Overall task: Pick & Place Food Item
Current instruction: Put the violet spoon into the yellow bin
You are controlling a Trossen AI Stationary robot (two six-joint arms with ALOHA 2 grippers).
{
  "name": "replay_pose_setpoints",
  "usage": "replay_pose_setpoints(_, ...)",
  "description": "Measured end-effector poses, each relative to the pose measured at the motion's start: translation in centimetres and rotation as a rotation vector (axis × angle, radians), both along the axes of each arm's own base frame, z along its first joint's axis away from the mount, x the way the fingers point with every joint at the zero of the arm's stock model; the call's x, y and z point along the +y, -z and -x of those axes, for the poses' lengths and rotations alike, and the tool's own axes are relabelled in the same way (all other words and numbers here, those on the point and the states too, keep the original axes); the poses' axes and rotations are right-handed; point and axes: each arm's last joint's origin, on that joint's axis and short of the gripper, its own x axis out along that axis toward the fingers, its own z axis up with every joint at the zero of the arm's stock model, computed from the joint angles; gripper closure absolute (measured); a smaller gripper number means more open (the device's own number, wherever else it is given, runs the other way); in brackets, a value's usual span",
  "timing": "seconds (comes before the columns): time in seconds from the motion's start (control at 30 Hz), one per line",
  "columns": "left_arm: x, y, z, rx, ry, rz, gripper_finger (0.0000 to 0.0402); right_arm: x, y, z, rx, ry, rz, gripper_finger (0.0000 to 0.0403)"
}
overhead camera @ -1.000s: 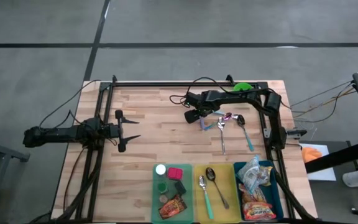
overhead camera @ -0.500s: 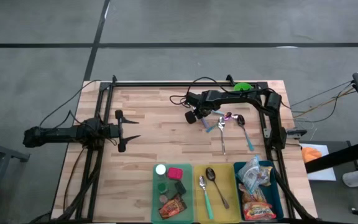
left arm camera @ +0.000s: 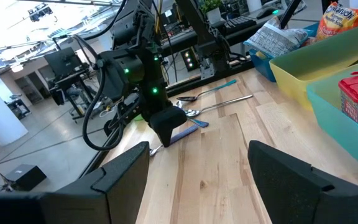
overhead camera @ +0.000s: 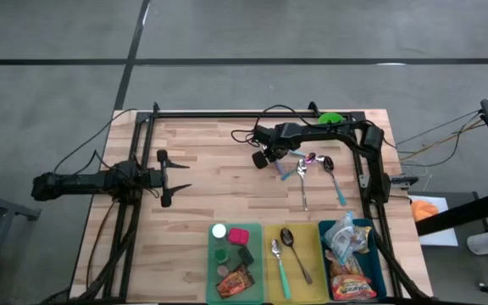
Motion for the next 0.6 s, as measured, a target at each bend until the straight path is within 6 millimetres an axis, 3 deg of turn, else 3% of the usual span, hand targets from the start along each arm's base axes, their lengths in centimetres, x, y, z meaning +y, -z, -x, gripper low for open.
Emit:
replay_pose_setpoints(0.33,0.0,0.0,0.0,0.000,0.000,0.000,0.0126,0.0,-0.4,0.0,-0.008,-0.005,0.006,0.0362)
replay_pose_setpoints(0.6,0.0,0.0,0.0,0.000,0.000,0.001,0.0126,0.9,-4.2,0.2,-0.098,-0.037,0.044,0.0363)
